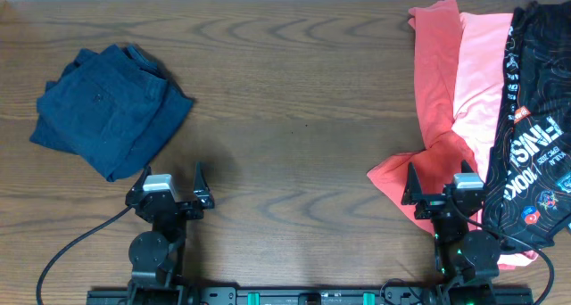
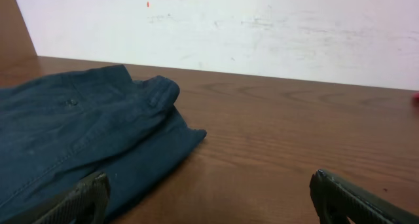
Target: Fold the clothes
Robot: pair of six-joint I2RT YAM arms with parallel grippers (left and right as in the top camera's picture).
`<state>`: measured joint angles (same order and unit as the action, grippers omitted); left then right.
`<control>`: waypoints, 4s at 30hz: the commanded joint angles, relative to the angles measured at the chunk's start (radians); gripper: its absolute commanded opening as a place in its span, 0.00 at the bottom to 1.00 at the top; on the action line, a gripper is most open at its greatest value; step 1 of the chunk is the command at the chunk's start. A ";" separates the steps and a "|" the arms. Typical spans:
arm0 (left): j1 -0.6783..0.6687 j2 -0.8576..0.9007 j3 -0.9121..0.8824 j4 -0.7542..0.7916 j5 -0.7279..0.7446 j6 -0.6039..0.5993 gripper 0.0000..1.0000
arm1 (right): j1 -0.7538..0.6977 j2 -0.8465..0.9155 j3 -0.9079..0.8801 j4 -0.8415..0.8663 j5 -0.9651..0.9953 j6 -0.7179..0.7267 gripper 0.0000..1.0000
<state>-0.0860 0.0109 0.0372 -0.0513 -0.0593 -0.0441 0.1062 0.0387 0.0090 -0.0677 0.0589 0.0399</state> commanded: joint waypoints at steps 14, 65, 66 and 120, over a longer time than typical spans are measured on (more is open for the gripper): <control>-0.003 -0.007 -0.033 -0.014 -0.001 0.018 0.98 | -0.009 -0.002 -0.003 -0.003 -0.004 -0.015 0.99; -0.003 0.364 0.417 -0.380 0.082 -0.100 0.98 | -0.009 0.357 0.335 -0.237 -0.010 0.052 0.99; -0.003 0.413 0.465 -0.432 0.082 -0.100 0.98 | -0.009 0.418 0.384 -0.275 -0.010 0.052 0.99; -0.003 1.003 0.797 -0.613 0.319 -0.100 0.98 | 0.601 1.595 0.789 0.122 -0.171 0.277 0.86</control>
<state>-0.0864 1.0126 0.8204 -0.6685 0.1326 -0.1349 0.7582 1.6459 0.7921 0.1093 -0.2287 0.3351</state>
